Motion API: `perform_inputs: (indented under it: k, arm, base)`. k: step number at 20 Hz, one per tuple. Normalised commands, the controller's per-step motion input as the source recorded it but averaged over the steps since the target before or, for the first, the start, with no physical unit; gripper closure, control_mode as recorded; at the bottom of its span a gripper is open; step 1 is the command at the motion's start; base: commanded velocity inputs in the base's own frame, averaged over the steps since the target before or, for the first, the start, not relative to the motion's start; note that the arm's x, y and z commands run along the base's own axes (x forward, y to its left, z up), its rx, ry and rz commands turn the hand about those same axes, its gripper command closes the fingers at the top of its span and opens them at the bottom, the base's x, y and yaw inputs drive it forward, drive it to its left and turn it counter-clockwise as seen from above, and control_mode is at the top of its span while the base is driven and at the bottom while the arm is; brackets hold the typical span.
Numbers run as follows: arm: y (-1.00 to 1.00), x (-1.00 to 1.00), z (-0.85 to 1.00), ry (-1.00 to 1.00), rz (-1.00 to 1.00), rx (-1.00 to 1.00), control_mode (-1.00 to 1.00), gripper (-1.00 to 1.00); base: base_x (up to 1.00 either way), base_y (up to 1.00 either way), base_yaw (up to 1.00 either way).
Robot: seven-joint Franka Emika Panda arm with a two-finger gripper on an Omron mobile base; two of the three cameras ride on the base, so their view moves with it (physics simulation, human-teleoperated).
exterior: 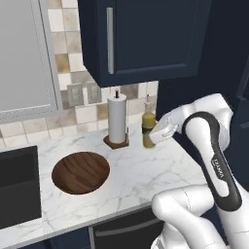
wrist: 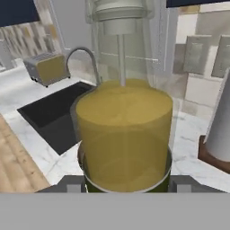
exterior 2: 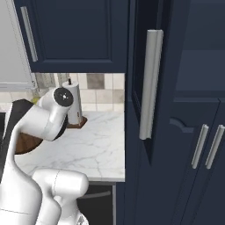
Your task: Retrieve the bottle and the shaker from the cabinet and place them next to the mixing bowl on the counter. Then add garlic from the fridge to the mixing bowl.
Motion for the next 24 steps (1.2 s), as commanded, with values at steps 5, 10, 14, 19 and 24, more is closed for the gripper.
perform_inputs:
  k: [5,10,14,19,24]
  arm:
    - [0.45,0.18,-0.36,0.09,0.15,0.04,-1.00,1.00]
    - [0.21,0.33,-0.40,0.01,0.14,0.00,-1.00,1.00]
    - [0.00,0.28,-0.38,0.00,0.04,0.00,-1.00,1.00]
    - [0.00,0.26,-0.58,0.00,0.02,0.00,-1.00,1.00]
    - [0.00,0.21,-0.49,0.00,0.01,0.00,-1.00,1.00]
  base:
    - [0.00,0.00,0.00]
    - [0.00,0.00,0.00]
    - [0.00,0.00,0.00]
    - [0.00,0.00,0.00]
    - [0.00,0.00,0.00]
